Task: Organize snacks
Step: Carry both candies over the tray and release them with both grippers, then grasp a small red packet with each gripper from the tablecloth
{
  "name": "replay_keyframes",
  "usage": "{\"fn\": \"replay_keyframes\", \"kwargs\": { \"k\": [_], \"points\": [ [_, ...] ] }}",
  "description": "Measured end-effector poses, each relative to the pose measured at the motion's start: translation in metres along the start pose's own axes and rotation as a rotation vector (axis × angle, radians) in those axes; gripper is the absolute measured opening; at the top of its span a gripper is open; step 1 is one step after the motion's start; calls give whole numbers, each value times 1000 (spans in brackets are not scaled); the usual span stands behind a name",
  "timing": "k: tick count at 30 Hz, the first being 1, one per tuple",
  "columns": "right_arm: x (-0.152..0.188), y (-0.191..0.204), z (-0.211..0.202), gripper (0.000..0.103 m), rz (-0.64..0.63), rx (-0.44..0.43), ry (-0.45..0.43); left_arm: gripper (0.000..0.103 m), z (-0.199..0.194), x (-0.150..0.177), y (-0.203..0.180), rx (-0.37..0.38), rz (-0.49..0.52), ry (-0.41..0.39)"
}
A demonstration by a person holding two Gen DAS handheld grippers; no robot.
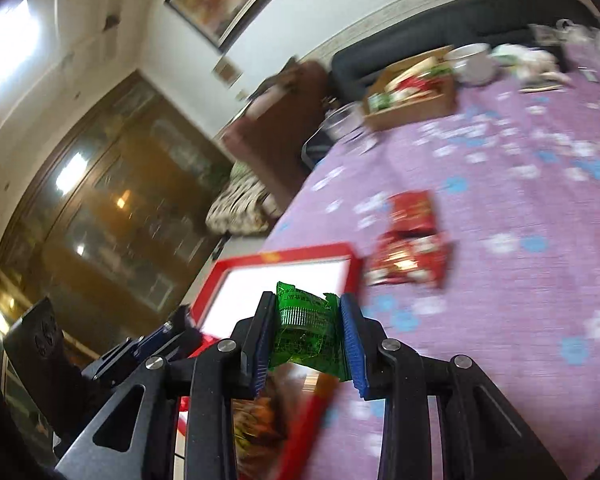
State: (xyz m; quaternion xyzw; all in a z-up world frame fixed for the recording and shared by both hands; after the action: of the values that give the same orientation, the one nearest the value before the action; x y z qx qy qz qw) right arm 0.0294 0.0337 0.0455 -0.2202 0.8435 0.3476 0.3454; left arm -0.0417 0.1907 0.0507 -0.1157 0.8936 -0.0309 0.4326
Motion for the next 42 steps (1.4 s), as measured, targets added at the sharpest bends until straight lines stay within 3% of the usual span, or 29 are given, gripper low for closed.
{"fn": "replay_keyframes", "kwargs": {
  "k": [5, 12, 15, 20, 22, 25, 27, 29, 34, 40, 42],
  "points": [
    [3, 39, 38, 32, -35, -41, 48, 28, 3, 1, 27, -30, -31, 3],
    [1, 59, 64, 37, -46, -65, 79, 30, 8, 4, 49, -91, -58, 1],
    [0, 60, 66, 39, -33, -87, 81, 37, 11, 5, 58, -129, -68, -1],
    [-8, 47, 58, 45, -10, -78, 46, 69, 15, 6, 69, -186, -82, -12],
    [-15, 31, 51, 45, 3, -41, 29, 70, 14, 5, 71, -174, -89, -24],
    [-29, -6, 38, 48, 30, 97, 1, 70, 14, 6, 72, -158, -96, -23],
    [-38, -43, 37, 48, 64, 228, 25, 70, 15, 9, 70, -139, -98, -10],
    [-44, -69, 44, 48, 85, 304, 62, 70, 16, 10, 68, -127, -95, 0],
    [-57, -79, 82, 48, 33, 370, 146, 70, 17, 14, 62, -104, -85, 26],
    [-61, -93, 140, 50, -34, 535, 283, 70, 14, 16, 55, -90, -75, 42],
    [-60, -97, 146, 46, -81, 579, 299, 70, 11, 15, 53, -84, -74, 42]
  ]
}}
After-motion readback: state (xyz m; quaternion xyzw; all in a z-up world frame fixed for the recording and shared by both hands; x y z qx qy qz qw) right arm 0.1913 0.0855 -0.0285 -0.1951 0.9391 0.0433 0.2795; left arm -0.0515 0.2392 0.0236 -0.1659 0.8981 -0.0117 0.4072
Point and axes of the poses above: each gripper's, at about its wrist camera, not at the fingertips, and z roughly the way its jaws point, y to its left, x to its underside, the point moved 5 cm from there along z, roughly the way its jaws point, and after that the axes turned 14 degrees about -z, right-handed, at the moved point
